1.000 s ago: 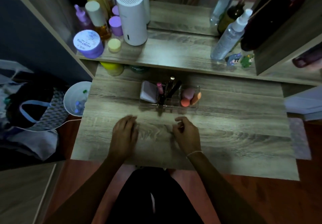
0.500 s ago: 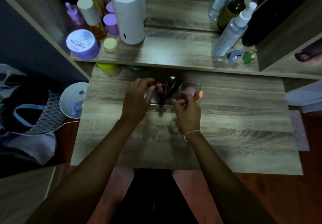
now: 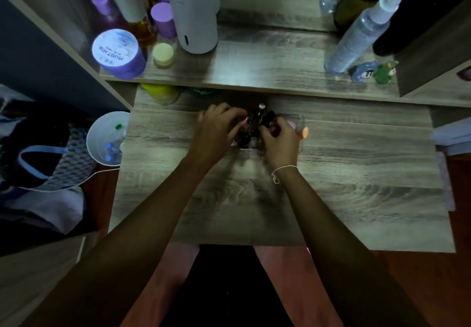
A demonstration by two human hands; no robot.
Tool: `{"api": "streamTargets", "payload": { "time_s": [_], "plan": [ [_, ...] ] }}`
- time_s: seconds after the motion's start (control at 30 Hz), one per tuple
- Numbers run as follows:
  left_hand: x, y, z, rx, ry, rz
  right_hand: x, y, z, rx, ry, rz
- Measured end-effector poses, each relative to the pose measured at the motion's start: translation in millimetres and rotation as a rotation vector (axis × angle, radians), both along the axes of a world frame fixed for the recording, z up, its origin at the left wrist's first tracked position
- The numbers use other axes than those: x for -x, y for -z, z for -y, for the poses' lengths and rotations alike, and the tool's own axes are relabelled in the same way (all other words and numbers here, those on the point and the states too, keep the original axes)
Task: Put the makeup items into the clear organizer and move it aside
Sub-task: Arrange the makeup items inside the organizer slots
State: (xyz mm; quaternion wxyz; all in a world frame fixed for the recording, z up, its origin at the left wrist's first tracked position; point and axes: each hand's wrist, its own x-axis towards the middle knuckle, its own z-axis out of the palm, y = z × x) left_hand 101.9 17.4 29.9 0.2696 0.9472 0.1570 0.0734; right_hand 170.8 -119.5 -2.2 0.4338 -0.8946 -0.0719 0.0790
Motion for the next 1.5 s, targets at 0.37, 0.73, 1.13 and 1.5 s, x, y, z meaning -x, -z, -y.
{"api": "streamTargets", "payload": {
  "time_s": [0.37,0.73,1.13,1.5],
  "plan": [
    [-4.3,-1.5,0.6,0.009,0.092,-0.038,-0.3,-2.0,7.4,0.135,-0.194,0.116],
    [-5.0,-3.9,-2.9,-0.011,0.094,-0.036,-1.4,3.2,6.2,0.172,-0.214,0.08],
    [-3.5,1.2,-4.8,-0.016,0.088,-0.018,3.1,-1.1,3.7,0.152,-0.231,0.114],
    [2.3,-0.3,-5.9,0.003,0.083,-0.006,2.8,-0.1,7.7,0.147,-0.221,0.099]
  ]
}}
